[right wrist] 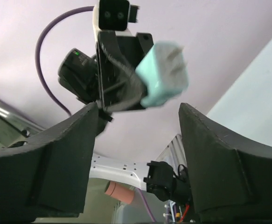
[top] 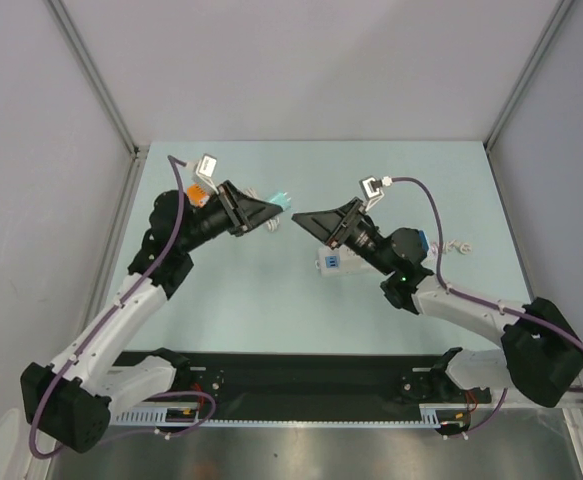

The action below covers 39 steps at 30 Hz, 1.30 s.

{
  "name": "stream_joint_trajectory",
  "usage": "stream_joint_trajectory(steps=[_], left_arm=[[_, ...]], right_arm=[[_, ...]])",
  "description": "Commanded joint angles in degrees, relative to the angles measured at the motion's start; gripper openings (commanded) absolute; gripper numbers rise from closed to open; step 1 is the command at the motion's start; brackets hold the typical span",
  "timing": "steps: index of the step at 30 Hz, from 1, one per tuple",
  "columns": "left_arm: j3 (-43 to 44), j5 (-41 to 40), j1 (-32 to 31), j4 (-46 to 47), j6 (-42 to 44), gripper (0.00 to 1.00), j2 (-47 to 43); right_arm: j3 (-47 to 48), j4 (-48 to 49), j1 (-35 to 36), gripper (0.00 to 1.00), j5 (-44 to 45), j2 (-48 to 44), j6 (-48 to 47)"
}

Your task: Insert the plug

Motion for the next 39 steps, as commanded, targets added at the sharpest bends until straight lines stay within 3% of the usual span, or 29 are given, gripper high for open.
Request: stream_joint_trajectory(steps=[1,5,9,14,18,21,24,31,39], left_arm=[[9.3,-14.1,2.7,-27.2,10.2,0.00,2.9],[16.1,-13.7,9.9,-36.4,15.8,0.00,8.3],[25.6,-20.6,10.7,-45.5,21.7,0.00,14.8],[36.0,-37.2,11.2,-52.7,15.4,0.00,23.6],[48.2,-37.2,16.0,-63.8,8.8,0.00,35.8],[61.0,-35.2,18.4,-76.9,10.0,0.00,48.8],[71.3,-37.0,18.7,-83.0,11.0,0.00,58.1],[73.3,-36.0,19.6,-82.0,7.3,0.00,63.8],[73.6,-34.0,21.3,-81.9,5.1,0.00,68.4]], right_arm=[[-2.6,-4.1,-2.7,0.77,0.7,-7.7,0.0],[-4.6,-16.4,-5.9,0.87,2.8,-16.8,-3.4],[-3.1,-31.8,-6.4,0.89,5.7,-23.6,-8.6],[-1.7,-39.9,-7.7,0.90,7.0,-28.5,-13.5],[-0.6,-45.5,-9.4,0.91,7.6,-31.0,-16.2],[0.0,-47.7,-10.1,0.91,7.4,-31.8,-17.5],[0.5,-49.2,-10.7,0.91,7.4,-32.1,-18.6],[2.0,-53.1,-10.8,1.00,8.9,-31.5,-20.8],[2.4,-55.8,-11.1,1.00,10.3,-31.2,-21.4]])
